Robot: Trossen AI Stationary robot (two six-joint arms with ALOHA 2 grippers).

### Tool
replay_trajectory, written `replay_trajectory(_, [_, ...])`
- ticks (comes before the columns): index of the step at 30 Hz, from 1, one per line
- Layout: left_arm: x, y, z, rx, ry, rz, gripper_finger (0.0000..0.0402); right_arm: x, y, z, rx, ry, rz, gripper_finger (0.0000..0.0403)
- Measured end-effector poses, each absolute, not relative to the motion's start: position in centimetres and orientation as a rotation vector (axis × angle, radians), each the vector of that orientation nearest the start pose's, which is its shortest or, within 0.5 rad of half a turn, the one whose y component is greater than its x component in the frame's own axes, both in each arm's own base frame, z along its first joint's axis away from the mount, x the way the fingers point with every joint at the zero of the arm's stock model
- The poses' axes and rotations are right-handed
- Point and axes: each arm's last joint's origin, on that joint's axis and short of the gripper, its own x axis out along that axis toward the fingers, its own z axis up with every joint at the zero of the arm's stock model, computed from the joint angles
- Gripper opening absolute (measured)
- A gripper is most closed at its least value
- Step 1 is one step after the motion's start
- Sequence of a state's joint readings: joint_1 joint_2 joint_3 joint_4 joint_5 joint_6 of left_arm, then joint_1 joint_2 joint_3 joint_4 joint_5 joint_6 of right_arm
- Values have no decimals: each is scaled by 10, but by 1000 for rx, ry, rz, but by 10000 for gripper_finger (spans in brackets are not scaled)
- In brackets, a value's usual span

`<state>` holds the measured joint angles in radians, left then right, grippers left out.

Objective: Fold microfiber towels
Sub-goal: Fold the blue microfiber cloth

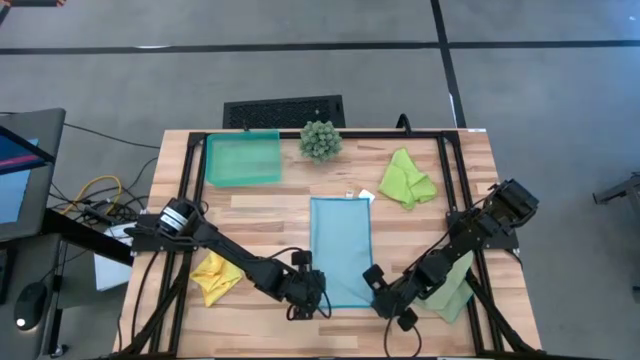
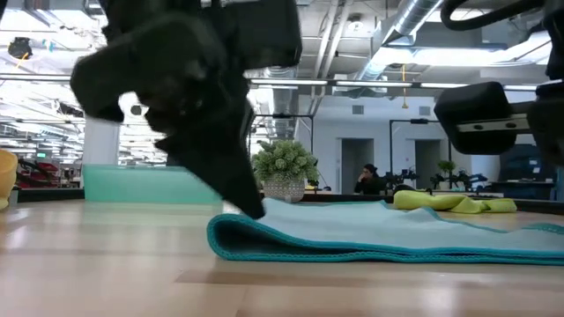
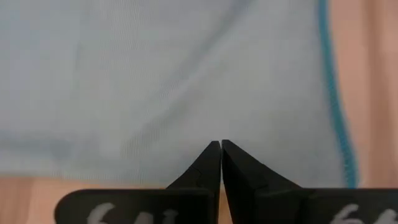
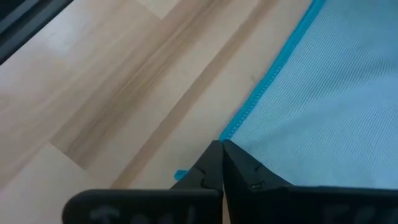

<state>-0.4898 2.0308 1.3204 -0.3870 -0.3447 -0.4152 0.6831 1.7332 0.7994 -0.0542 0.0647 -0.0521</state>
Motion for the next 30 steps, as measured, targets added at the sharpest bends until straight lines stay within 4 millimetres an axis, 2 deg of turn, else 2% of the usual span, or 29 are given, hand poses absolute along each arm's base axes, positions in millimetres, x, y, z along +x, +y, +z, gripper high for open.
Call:
replay_trajectory(8, [366, -194, 148, 110, 965, -73, 6, 242, 193, 122, -387, 930, 576, 26])
replay_trajectory(15, [370, -197, 130, 91, 1000, -133, 6, 238, 191, 120, -344, 997, 574, 26])
replay_trajectory(18, [371, -198, 128, 72, 1000, -160, 6, 238, 191, 120, -340, 1005, 579, 26])
replay_trajectory(21, [370, -199, 133, 74, 1000, -161, 6, 237, 191, 120, -340, 1009, 581, 26])
replay_trajectory(26, [374, -211, 149, 96, 918, -218, 6, 236, 192, 120, -319, 1020, 584, 26])
replay_trajectory(30, [373, -211, 146, 99, 921, -223, 6, 235, 194, 121, -270, 1034, 622, 37])
